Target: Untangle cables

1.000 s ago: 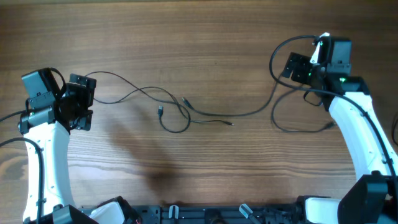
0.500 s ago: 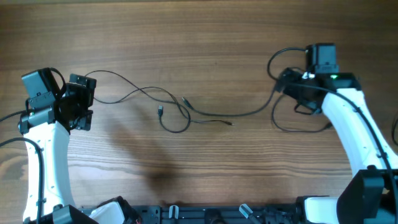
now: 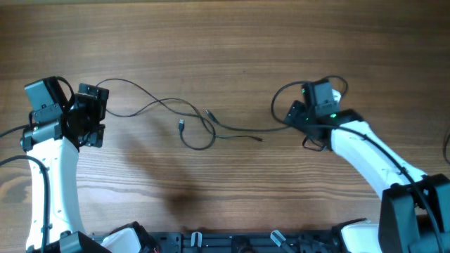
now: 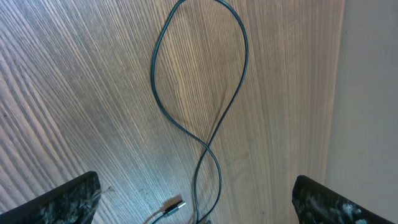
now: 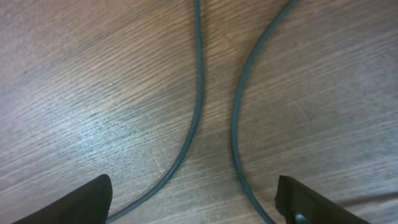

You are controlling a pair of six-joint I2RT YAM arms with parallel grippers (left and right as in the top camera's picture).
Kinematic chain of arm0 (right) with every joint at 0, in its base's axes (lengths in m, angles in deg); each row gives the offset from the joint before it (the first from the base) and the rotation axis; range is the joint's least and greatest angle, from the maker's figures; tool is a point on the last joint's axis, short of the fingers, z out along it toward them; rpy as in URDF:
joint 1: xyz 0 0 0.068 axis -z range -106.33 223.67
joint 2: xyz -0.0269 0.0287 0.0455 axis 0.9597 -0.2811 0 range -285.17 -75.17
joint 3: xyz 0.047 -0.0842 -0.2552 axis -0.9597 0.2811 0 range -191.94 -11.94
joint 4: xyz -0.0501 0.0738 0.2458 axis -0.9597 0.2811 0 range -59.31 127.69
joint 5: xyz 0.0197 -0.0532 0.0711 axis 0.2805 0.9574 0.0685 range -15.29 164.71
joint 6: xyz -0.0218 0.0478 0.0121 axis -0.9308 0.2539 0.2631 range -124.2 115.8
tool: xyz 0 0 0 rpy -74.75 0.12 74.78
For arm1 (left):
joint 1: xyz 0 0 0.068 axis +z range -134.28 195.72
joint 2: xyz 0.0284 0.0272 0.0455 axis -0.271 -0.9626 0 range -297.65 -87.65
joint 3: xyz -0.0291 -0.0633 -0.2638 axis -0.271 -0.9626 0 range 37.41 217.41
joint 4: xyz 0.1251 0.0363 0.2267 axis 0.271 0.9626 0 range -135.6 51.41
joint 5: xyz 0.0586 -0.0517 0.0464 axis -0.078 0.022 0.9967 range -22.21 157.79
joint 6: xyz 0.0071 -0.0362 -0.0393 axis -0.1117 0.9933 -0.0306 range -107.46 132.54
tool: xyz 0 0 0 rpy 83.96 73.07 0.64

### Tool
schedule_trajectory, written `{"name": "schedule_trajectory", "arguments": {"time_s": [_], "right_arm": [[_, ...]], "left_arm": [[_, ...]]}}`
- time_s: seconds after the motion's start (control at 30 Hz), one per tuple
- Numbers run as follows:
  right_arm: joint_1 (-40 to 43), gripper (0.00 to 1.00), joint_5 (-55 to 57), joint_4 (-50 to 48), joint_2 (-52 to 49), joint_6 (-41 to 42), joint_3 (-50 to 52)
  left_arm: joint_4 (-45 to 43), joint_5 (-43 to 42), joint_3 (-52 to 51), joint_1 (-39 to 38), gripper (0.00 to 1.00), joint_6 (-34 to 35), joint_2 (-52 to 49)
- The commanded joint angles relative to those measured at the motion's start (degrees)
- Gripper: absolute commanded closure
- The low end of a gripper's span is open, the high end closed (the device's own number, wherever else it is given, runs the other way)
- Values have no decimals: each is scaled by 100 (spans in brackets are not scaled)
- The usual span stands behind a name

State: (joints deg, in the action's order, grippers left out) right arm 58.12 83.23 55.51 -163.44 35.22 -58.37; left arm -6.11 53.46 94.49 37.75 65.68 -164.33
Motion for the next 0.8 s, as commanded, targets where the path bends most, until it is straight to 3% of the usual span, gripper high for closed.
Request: {"name": "schedule_trajectory", "arguments": {"time_s": [0.0,0.23,0.3,0.37,0.43,0.47,0.57,0.77], "right_arm": [[-247,15,671,-267,-284,-229,109],[-297,16,894,-439,-1093,0,109],[-299,21,702,-444,-1255,173,109],[-297,44,341,-452,-1344,245,109],[-297,90,188,-448,-1353,251,109],[-297,95,190,-450,-1353,254,107],[-221,96,129,-450,-1333,116,28],[245,96,-223,140,-686,-1067,-713]], "left_arm": [[0,72,105,-33,0,-44,-15],[0,72,105,-33,0,-44,-15],[0,72,105,-33,0,-44,-15],[0,72,105,-33,0,-44,-15],[0,72,105,-33,0,-44,-15],[0,72,105,-33,0,-44,-15],[0,72,105,-33,0,-44,-15],[0,72,105,-33,0,-44,-15]]}}
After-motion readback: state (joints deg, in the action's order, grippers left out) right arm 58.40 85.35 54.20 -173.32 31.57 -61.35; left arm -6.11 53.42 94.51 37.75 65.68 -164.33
